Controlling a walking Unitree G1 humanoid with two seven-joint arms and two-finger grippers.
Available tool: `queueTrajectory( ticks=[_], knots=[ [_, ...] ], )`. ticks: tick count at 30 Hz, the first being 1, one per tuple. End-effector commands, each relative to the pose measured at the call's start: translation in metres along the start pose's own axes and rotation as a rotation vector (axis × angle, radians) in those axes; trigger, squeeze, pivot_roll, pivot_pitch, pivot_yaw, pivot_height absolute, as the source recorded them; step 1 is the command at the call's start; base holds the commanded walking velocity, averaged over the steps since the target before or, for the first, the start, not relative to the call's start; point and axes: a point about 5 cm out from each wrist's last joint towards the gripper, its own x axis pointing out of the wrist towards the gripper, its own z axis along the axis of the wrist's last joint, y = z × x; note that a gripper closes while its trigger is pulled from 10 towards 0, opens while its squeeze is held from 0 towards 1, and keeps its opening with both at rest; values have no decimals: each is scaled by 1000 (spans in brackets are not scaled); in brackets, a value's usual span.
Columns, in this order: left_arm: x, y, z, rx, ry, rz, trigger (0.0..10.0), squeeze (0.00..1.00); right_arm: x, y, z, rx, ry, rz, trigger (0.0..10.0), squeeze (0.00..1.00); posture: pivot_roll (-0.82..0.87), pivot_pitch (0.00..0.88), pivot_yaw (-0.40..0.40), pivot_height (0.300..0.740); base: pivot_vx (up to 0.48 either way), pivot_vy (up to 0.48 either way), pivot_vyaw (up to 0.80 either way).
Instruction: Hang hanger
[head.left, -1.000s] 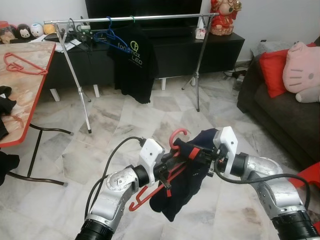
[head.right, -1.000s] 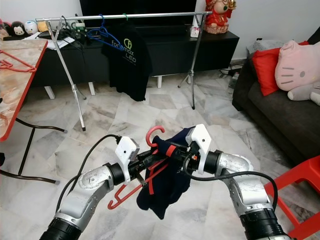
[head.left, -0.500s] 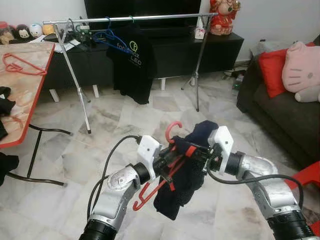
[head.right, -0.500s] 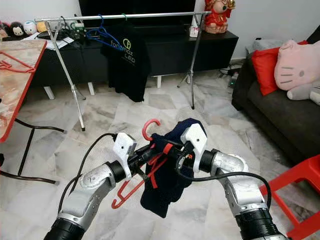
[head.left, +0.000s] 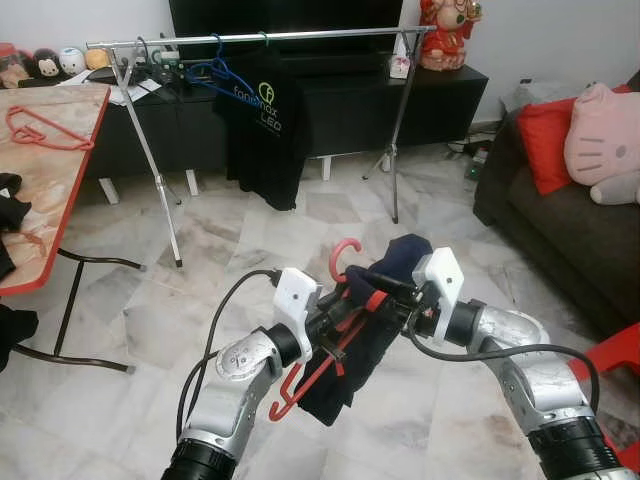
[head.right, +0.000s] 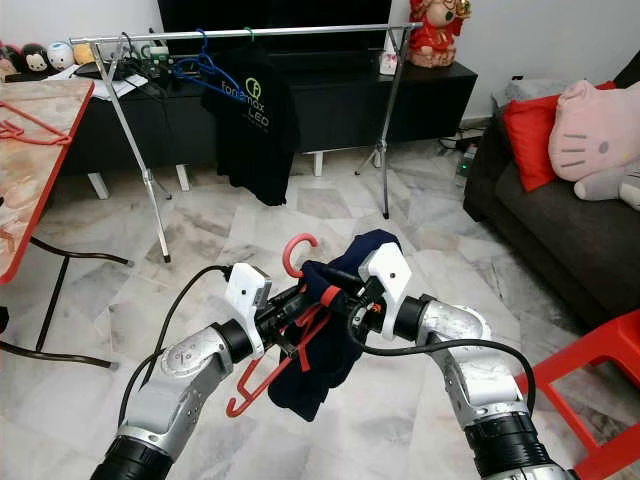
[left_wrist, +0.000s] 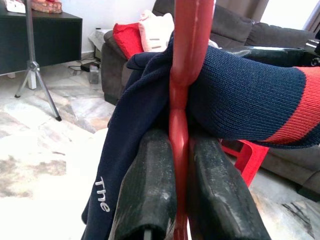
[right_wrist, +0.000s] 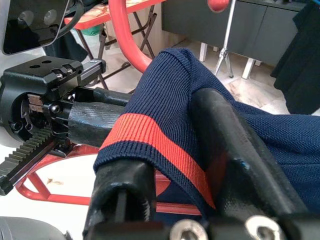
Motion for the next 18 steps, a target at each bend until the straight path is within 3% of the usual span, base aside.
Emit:
queueTrajectory(
  ticks=[1, 18],
  knots=[
    [11, -5, 27, 22, -133, -29, 10000, 0, 4, 7, -8, 22, 44, 36, 10000, 1000, -46, 0, -57, 740, 0, 0, 0],
    [13, 8, 34, -16, -221, 106, 10000, 0, 2, 12, -14, 12, 88, 24, 10000, 1000, -58, 0, -67, 740, 0, 0, 0]
  ],
)
